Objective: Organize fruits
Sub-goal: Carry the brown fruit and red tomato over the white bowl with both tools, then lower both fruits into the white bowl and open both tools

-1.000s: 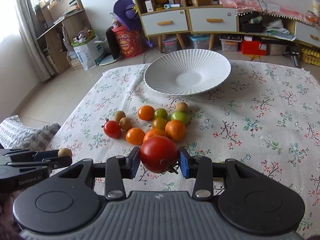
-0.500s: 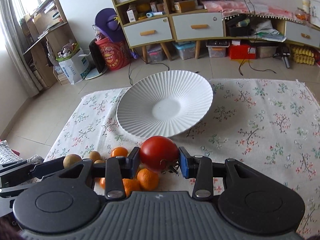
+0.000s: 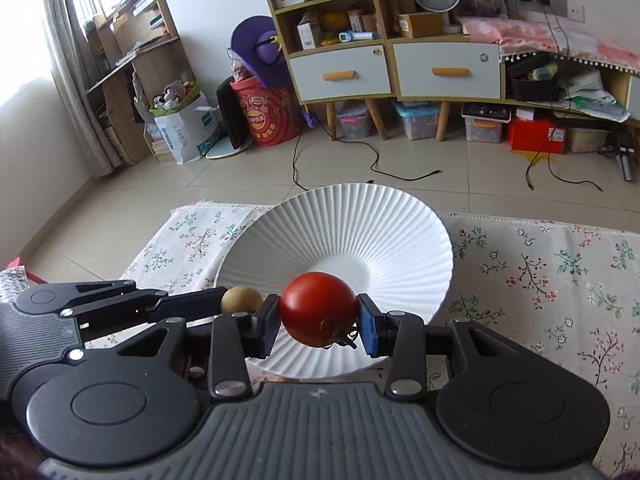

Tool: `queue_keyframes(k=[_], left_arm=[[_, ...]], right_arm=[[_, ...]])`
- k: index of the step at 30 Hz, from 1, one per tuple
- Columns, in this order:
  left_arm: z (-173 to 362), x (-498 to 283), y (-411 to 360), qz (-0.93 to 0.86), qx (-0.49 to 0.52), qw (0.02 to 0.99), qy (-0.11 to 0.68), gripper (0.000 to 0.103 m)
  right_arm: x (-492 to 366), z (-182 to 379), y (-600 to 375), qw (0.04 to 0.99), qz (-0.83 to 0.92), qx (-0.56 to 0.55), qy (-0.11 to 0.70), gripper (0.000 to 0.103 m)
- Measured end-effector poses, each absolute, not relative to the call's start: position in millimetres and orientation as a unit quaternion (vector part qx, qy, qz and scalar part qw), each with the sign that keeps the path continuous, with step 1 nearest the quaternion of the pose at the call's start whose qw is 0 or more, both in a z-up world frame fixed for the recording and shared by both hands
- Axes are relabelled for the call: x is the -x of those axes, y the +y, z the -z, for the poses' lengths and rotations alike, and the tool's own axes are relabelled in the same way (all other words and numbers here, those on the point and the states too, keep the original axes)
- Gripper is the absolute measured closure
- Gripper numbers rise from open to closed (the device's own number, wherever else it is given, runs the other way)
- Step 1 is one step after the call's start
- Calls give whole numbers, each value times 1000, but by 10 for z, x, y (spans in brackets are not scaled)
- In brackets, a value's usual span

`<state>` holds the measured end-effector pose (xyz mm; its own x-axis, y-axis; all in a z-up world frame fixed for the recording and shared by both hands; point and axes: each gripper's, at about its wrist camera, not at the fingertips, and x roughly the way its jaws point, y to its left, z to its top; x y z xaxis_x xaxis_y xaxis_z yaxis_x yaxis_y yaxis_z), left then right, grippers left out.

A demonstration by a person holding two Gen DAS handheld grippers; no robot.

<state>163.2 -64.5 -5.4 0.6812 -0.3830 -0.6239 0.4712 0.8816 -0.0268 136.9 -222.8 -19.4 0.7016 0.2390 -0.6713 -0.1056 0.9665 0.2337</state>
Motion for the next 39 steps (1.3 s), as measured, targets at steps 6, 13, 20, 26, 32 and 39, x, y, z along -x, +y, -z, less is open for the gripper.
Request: queue_keyframes(k=[6,13,20,26,32,39], left_arm=[[189,-1833,-729,229,-75,913,330,82],[270,-1991,-761,224,-61,912,338,82],[301,-2021,-743,221,-65,910,345,79],[226,-1998,-715,218,-66,910,347,57],[116,-1890,-673,216,-76,908,351,41],[-58,-1724,-524,210,-73,910,350,19]], right_arm=[[-1514,376,-2399,912,-89,-123,381,66],[-1582,431,-2438,910,-104,-153,371,66],[-1583,388,-2442,911,-114,-167,360,66],[-1590,330,-2451,911,-110,-164,362,55],[-1488,138,-2368,920,-102,-140,352,38],[-1333,-54,-2287,927,-89,-116,346,23]])
